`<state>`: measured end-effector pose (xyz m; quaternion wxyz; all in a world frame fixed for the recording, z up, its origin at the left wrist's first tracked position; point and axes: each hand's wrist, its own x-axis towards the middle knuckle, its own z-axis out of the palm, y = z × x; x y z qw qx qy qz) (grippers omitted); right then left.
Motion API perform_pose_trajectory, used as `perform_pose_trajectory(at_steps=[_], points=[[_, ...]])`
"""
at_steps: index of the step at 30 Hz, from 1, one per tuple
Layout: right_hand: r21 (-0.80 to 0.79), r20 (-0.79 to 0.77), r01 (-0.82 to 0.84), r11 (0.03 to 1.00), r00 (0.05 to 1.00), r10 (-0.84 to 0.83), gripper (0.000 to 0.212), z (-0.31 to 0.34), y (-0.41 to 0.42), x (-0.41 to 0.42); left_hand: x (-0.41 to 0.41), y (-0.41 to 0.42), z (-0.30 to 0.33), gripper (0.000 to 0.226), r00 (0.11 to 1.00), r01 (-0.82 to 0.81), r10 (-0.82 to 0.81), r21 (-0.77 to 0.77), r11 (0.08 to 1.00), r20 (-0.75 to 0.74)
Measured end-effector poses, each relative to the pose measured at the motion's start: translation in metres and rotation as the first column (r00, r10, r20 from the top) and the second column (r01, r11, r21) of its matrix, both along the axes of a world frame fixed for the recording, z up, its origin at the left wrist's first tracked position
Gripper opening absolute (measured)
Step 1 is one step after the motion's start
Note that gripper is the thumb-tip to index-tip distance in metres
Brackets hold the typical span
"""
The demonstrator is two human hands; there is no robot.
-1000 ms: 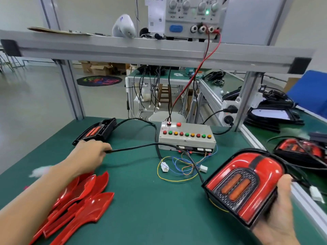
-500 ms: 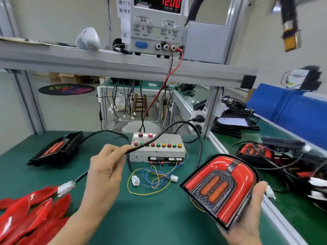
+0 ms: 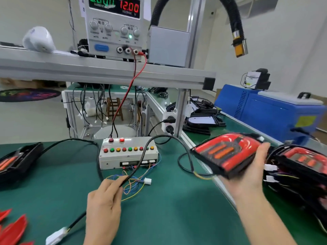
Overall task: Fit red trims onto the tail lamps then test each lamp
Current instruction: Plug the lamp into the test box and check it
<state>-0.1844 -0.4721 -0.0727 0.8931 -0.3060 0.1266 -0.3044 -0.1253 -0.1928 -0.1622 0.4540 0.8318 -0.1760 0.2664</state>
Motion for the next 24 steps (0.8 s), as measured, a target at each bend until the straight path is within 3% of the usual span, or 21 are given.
perform_pose_trajectory(at_steps=[5, 13, 16, 24], points=[[0.058, -0.010, 0.129, 0.990, 0.992, -0.129, 0.083, 0.047, -0.035, 0.017, 0.003, 0.001, -0.011, 0.034, 0.999, 0.002, 0.000, 0.036, 0.999, -0.047], [-0.008, -0.048, 0.156, 0.988, 0.987, -0.156, 0.075, 0.071, -0.059, 0.030, 0.002, 0.001, -0.016, 0.031, 0.998, 0.022, -0.015, 0.125, 0.992, -0.056], [-0.038, -0.063, 0.093, 0.995, 0.993, -0.095, 0.081, 0.062, -0.063, 0.026, 0.003, 0.003, -0.015, 0.034, 0.997, 0.039, -0.028, 0.143, 0.989, -0.078], [-0.001, -0.310, -0.187, 0.982, 0.934, 0.178, 0.087, -0.026, -0.056, -0.003, -0.001, 0.001, -0.010, 0.031, 0.994, 0.000, 0.015, 0.134, 0.991, -0.110]])
